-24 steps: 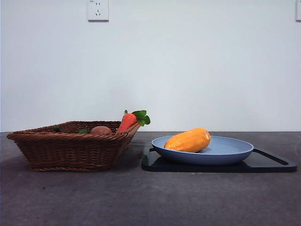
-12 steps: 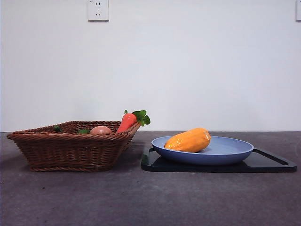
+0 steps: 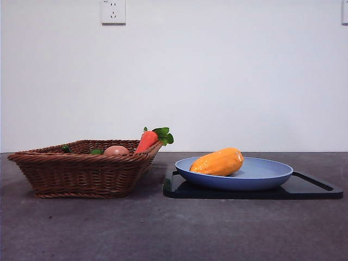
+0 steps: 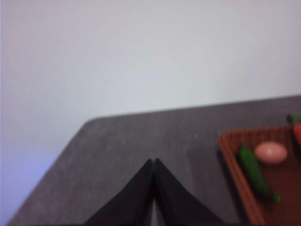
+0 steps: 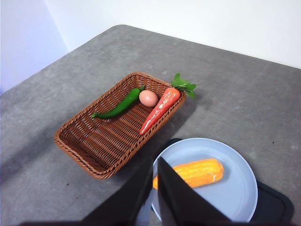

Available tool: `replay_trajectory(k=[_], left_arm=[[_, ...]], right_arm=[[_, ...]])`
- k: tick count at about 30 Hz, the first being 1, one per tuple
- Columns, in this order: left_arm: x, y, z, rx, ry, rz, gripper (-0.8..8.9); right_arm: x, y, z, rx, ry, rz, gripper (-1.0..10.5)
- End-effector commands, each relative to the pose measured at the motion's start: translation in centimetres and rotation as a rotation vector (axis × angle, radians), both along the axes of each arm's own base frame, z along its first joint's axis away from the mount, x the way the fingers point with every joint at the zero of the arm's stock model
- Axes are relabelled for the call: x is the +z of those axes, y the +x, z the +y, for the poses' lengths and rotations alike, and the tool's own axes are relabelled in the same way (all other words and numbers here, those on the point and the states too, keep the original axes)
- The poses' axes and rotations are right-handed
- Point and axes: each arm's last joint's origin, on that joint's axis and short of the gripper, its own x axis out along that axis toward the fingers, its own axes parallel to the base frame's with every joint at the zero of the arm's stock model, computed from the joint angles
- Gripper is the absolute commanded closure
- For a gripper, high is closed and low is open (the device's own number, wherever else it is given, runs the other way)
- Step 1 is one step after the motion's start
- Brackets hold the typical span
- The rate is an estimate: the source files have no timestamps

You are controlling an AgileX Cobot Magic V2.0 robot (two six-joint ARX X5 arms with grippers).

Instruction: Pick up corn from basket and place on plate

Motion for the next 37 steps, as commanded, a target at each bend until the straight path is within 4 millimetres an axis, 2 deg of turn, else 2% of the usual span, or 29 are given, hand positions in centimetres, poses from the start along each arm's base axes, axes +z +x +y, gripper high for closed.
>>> replay_trajectory(k=[1,6,14,28,37], left_arm=[[-1.9,-0.3,0.1,0.015,-0.023,0.004,8.1],[-4.9,-0.7,0.1,0.022,-0.063,0.02,8.1],[-7.6,-1.1,0.1,0.024,-0.106,0.077,8.1],[-9.8,-1.4,0.1,0.031,-0.156,0.222,8.1],[-9.8,-1.3,0.0,0.023,-0.159,0.217,8.1]], right_arm=[[0.6,0.1,0.1,0.0,0.012,-0.017,9.4],[0.6,0.1,0.1,0.0,0.012,-0.017,9.4],[0.6,0.1,0.1,0.0,0.012,-0.017,9.4],[0.6,0.1,0.1,0.0,0.013,-0.018,9.4],[0.7,0.1,0.1,0.0,0.014,-0.024,9.4]])
